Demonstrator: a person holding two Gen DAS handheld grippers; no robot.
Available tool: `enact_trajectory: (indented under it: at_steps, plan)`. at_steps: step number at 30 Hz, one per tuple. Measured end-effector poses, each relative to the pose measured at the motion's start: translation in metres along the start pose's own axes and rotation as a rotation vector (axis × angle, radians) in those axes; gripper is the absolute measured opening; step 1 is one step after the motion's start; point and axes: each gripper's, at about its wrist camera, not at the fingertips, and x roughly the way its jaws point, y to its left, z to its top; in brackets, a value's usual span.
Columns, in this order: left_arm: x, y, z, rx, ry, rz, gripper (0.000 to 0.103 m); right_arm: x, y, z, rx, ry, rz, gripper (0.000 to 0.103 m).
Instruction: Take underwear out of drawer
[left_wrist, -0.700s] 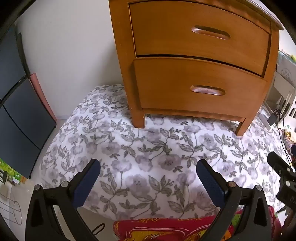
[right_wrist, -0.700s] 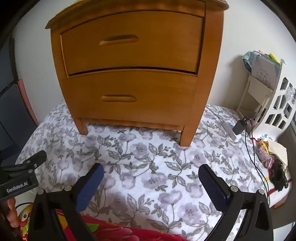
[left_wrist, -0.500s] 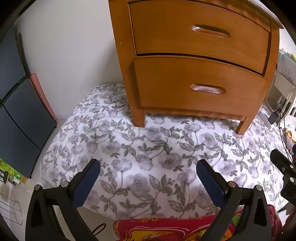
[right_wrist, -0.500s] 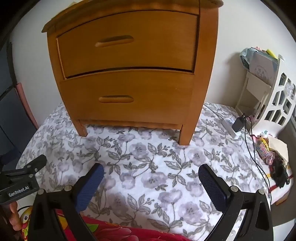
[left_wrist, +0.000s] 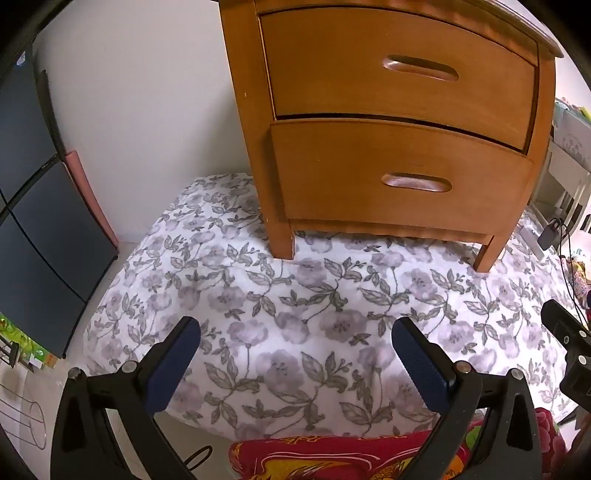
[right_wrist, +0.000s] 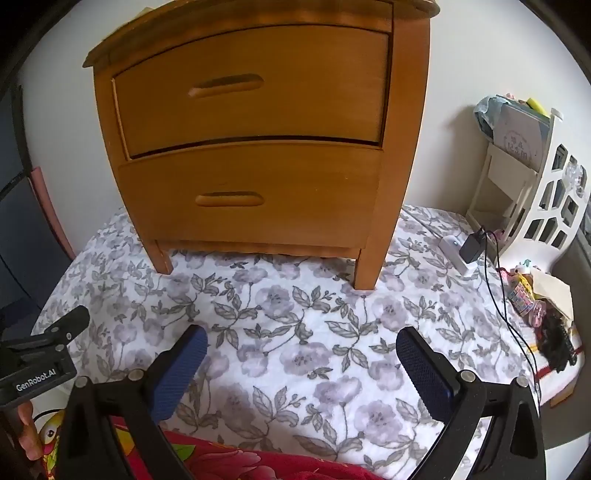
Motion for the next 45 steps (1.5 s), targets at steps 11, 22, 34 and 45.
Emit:
enact_trajectory:
  at_steps: [11,22,34,45]
  plan:
    - [0.0003,0.0034,0.0000,-0.008,0.010,0.001,0.103,-0.0006,-0.0017,-0.0010,-0.002,0.001,0.000,0.103]
    - [0.0022,0.0034,-0.0004,-0.011,0.013,0.004,0.103,-0.0003,-0.0009,-0.0005,-0.001,0.002,0.001,0.103]
    - [0.0025,0.0044,-0.0011,-0.012,0.016,0.003,0.103,0.0000,-0.0008,-0.0005,0.002,0.004,0.002,0.103]
    - [0.0039,0.0045,-0.0010,-0.014,0.020,0.004,0.103,-0.0002,-0.0011,-0.0018,0.005,0.006,0.002,0.103]
